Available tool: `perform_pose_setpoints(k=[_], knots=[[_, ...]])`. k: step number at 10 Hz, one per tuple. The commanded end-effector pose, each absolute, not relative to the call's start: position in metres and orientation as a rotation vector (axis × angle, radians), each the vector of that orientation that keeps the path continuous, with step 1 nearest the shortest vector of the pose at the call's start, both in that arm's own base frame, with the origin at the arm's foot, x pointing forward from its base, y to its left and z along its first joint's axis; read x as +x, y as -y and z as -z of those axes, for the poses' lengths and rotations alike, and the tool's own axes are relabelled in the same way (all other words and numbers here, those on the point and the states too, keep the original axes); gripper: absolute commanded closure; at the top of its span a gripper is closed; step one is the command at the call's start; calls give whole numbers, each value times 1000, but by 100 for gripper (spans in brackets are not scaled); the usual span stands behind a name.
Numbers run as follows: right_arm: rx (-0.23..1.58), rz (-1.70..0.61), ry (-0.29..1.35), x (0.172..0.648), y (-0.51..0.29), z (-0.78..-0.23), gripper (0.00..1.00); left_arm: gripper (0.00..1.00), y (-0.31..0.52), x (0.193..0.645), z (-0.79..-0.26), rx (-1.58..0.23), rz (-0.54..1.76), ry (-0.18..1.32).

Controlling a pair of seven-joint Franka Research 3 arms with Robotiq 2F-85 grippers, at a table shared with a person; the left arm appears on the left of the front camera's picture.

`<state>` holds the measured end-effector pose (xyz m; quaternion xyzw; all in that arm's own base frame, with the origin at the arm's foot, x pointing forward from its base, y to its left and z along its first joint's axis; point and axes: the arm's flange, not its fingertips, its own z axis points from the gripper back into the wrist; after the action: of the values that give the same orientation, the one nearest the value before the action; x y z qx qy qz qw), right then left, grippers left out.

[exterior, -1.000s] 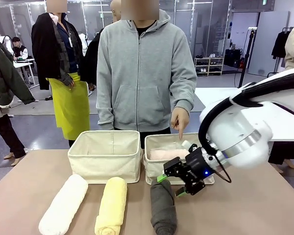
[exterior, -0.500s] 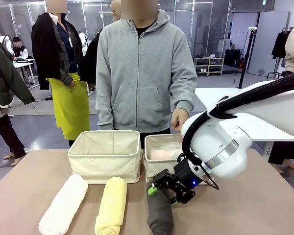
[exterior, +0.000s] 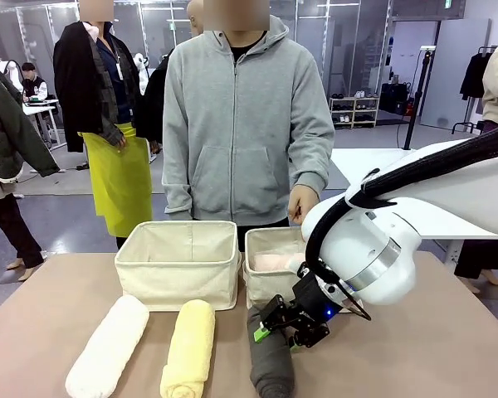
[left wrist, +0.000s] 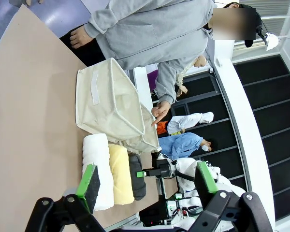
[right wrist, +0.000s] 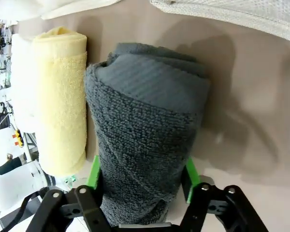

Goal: Divide the towels into two baskets.
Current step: Pick up one hotel-folded towel from the bottom of the table and place it in the Fabric basket indicated by the person.

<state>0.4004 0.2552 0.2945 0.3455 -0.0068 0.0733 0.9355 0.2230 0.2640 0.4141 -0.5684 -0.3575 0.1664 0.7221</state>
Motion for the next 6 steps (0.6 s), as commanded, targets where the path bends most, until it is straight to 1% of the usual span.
perform_pose_setpoints(k=[1, 3, 5, 6], knots=[[675, -144, 21, 402, -262, -295, 45, 0, -265, 220, -417, -1263, -357, 797], [662, -147, 24, 402, -261, -296, 64, 0, -265, 220, -417, -1263, -357, 797], [635, -154, 58, 397, -256, -313, 84, 0, -265, 220, -417, -1263, -357, 797], [552, -198, 69, 395, -252, -331, 85, 0, -265, 220, -417, -1263, -357, 797]])
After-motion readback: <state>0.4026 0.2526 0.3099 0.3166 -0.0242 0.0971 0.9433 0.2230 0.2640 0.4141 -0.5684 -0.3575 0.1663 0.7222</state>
